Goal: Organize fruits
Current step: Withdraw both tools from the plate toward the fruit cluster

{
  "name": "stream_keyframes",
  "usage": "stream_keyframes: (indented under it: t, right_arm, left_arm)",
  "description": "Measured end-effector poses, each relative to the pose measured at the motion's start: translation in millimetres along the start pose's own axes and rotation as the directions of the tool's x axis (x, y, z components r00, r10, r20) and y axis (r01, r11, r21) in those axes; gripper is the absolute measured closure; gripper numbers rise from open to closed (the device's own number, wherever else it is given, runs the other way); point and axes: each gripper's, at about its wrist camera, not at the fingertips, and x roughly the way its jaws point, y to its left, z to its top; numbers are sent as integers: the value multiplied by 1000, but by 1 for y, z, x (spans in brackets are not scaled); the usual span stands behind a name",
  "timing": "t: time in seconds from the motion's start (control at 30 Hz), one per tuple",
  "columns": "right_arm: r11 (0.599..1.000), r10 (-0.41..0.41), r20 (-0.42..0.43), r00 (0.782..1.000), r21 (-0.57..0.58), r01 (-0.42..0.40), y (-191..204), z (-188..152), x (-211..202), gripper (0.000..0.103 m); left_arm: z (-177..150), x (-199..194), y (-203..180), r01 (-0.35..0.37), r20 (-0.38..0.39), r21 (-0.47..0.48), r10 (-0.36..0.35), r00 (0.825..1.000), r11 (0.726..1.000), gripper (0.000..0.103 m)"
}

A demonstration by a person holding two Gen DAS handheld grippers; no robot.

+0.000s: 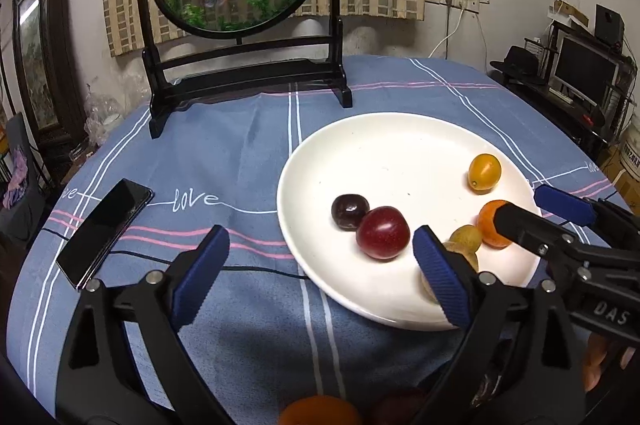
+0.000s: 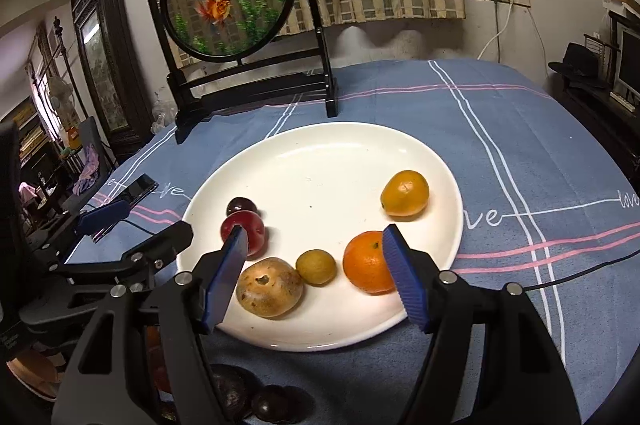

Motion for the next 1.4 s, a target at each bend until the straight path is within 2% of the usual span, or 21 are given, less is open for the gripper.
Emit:
stream_keyframes:
  t: [0.13, 0.37, 0.57, 0.7, 0.77, 0.83, 0.87, 0.9, 0.97, 1.1, 1.27, 1.4]
  right_arm:
    - [1000, -6, 37, 999, -15, 7, 0, -1, -10, 33]
    - [998, -58, 63, 996, 25, 57, -12, -12, -25, 33]
    - [994, -56, 65, 996, 94, 50, -24, -29, -45, 33]
    - [996, -67, 102, 992, 66, 61, -22, -49, -65, 33]
    - [994, -23, 86, 996, 107, 13, -30, -54, -72, 33]
    - [981, 35, 121, 992, 188, -57, -44, -57, -82, 33]
    - [971, 31, 146, 989, 231, -64, -51, -58, -88, 27]
    - [963, 24, 151, 988, 261, -64, -55, -59, -91, 15]
    - [953, 25, 140, 990, 296, -66, -58, -62, -94, 13]
    - [969, 50, 119, 992, 233, -77, -41, -67, -101, 13]
    - [989, 69, 81, 994, 124, -79, -20, -74, -112, 13]
    - [996, 79, 12, 997, 34, -79, -9, -80, -116, 12]
  left_arm:
    - [-5, -11, 5, -23, 49, 3, 23, 999, 1000, 8]
    - [-26, -34, 24, 1, 49, -26, 0, 999, 1000, 5]
    - [-40, -43, 55, 41, 19, -159, -38, 999, 986, 4]
    - [-54, -48, 67, 33, 8, -181, -32, 999, 983, 4]
    - [-63, -54, 73, 35, 11, -186, -33, 999, 982, 5]
    - [-72, -60, 79, 49, 15, -203, -47, 999, 978, 5]
    - [-75, -65, 83, 71, 22, -217, -68, 997, 974, 5]
    - [-75, -69, 84, 89, 35, -224, -83, 996, 971, 5]
    - [-79, -80, 87, 121, 69, -234, -108, 992, 965, 4]
    - [-84, -81, 78, 161, 34, -215, -157, 987, 963, 4]
    - [-87, -77, 68, 129, -32, -186, -137, 990, 974, 4]
    - [-98, -79, 59, 146, -109, -167, -165, 980, 975, 4]
